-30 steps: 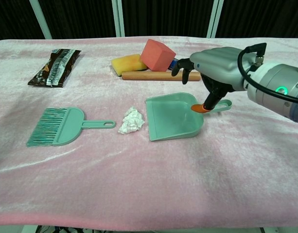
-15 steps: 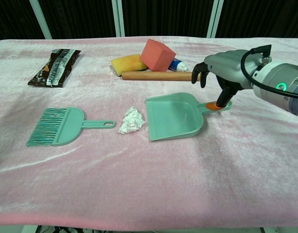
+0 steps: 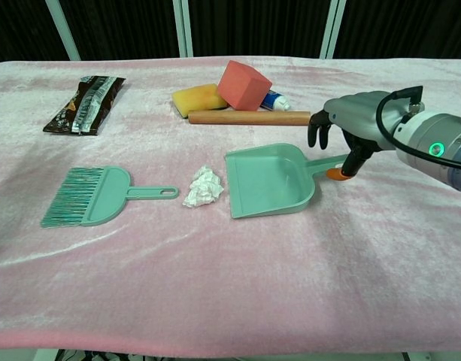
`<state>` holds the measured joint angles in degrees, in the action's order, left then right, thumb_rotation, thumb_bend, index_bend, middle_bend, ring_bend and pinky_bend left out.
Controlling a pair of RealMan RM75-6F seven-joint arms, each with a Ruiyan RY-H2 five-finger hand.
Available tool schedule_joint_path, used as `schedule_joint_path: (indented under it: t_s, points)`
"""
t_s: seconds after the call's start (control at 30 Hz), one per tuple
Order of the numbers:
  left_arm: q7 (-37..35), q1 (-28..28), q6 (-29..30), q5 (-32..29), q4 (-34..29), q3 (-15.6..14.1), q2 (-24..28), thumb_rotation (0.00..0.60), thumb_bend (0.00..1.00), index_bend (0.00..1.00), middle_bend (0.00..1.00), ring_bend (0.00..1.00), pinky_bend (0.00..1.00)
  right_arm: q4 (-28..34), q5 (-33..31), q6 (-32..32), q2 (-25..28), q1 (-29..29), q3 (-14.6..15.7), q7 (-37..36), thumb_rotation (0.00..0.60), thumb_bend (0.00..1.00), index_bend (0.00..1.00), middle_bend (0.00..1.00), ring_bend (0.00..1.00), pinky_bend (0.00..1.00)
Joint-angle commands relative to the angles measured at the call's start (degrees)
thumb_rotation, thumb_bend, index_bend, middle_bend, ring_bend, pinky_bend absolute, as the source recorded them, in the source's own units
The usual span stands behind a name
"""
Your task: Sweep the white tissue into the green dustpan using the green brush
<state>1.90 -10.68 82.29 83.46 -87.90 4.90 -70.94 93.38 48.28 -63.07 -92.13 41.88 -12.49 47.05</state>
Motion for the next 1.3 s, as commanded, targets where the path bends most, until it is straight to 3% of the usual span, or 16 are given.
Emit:
schedule_joint_path:
  t_s: [0.03,0.77,0.93,1.07,1.3]
  points:
    - [0.1,-0.1,-0.2,0.0,0.1,-0.1,-0.1,0.600,0.00,0.00,0.00,0.00,0.05,-0.9,-0.2,0.1,-0.2,0.2,0.5,-0.4,0.600,0.24,0.36,0.35,0.65,0.81]
    - [0.2,-0.3,-0.7,-0.7,0.5,0.2,-0.2,0.600,0.00,0.00,0.00,0.00,0.05,-2.9,-2.2,-0.4,-0.5,0.8,2.1,-2.5,0.600,0.30,0.40,0.40,0.65,0.81]
    - [0.2,-0.4,-0.7,-0.7,0.5,0.3,-0.2,0.600,0.00,0.00,0.00,0.00,0.05,-3.1,-2.5,-0.4,-0.4,0.9,2.3,-2.8,0.600,0.37,0.50,0.53,0.65,0.81]
    - [0.3,-0.4,-0.8,-1.0,0.5,0.3,-0.2,0.600,0.00,0.00,0.00,0.00,0.05,-3.0,-2.6,-0.2,-0.1,0.8,2.6,-3.3,0.600,0.46,0.65,0.68,0.70,0.81]
    - [0.7,-0.5,-1.2,-1.1,0.1,0.2,-0.2,0.600,0.00,0.00,0.00,0.00,0.05,-1.3,-1.1,0.5,2.0,0.6,3.2,-4.8,0.600,0.51,0.71,0.72,0.74,0.81]
